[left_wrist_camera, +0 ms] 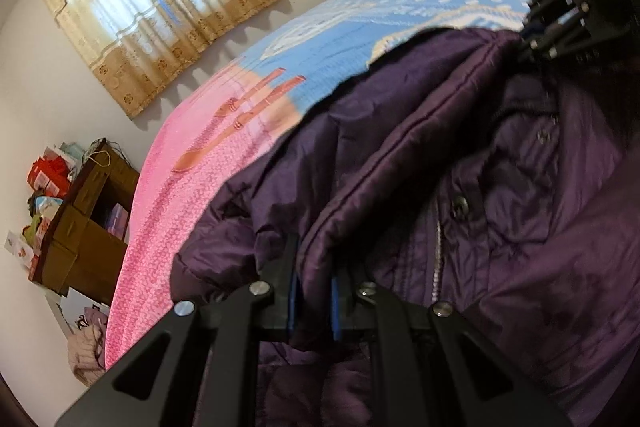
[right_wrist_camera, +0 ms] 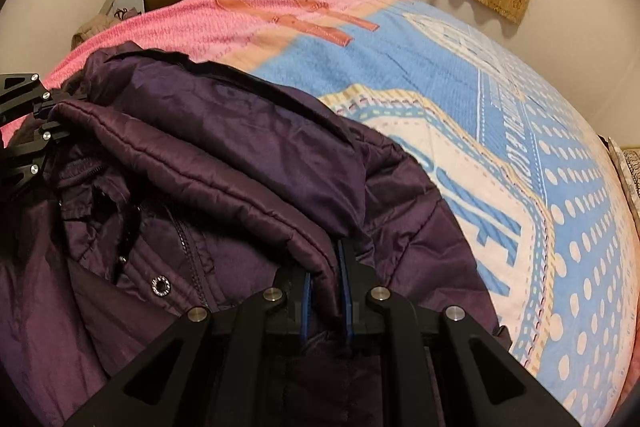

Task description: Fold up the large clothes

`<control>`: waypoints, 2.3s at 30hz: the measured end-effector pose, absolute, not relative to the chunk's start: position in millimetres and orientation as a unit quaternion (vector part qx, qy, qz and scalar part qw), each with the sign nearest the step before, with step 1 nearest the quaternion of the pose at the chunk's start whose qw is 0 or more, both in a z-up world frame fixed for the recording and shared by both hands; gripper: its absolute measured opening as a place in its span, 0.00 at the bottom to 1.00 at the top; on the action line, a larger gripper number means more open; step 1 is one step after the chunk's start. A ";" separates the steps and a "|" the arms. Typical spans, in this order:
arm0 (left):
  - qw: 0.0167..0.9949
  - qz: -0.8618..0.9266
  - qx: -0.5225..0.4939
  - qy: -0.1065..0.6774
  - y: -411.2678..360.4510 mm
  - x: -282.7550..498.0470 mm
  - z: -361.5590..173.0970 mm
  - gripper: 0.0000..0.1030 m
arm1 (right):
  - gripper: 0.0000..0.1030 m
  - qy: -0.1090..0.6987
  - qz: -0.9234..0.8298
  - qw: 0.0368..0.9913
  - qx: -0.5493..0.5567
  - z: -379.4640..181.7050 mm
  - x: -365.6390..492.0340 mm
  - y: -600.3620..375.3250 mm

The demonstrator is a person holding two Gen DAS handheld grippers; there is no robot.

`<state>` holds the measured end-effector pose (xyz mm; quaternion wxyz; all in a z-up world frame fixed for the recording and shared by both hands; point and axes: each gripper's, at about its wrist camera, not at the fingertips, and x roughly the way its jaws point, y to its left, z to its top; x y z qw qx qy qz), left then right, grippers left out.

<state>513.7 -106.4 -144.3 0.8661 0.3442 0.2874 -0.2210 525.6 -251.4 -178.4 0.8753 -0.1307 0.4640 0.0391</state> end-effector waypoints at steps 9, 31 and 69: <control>0.862 -0.202 0.373 0.278 -112.6 513.5 -160.7 0.15 | 0.14 0.472 0.037 0.867 -0.154 -179.0 521.2 -246.2; 0.923 -0.140 0.173 0.313 -114.9 559.1 -107.2 0.92 | 0.60 0.424 -0.018 0.904 0.041 -151.8 570.3 -231.2; 0.887 -0.151 0.129 0.418 -108.4 582.4 -173.2 1.00 | 0.61 0.445 -0.028 0.895 -0.014 -205.6 568.1 -226.9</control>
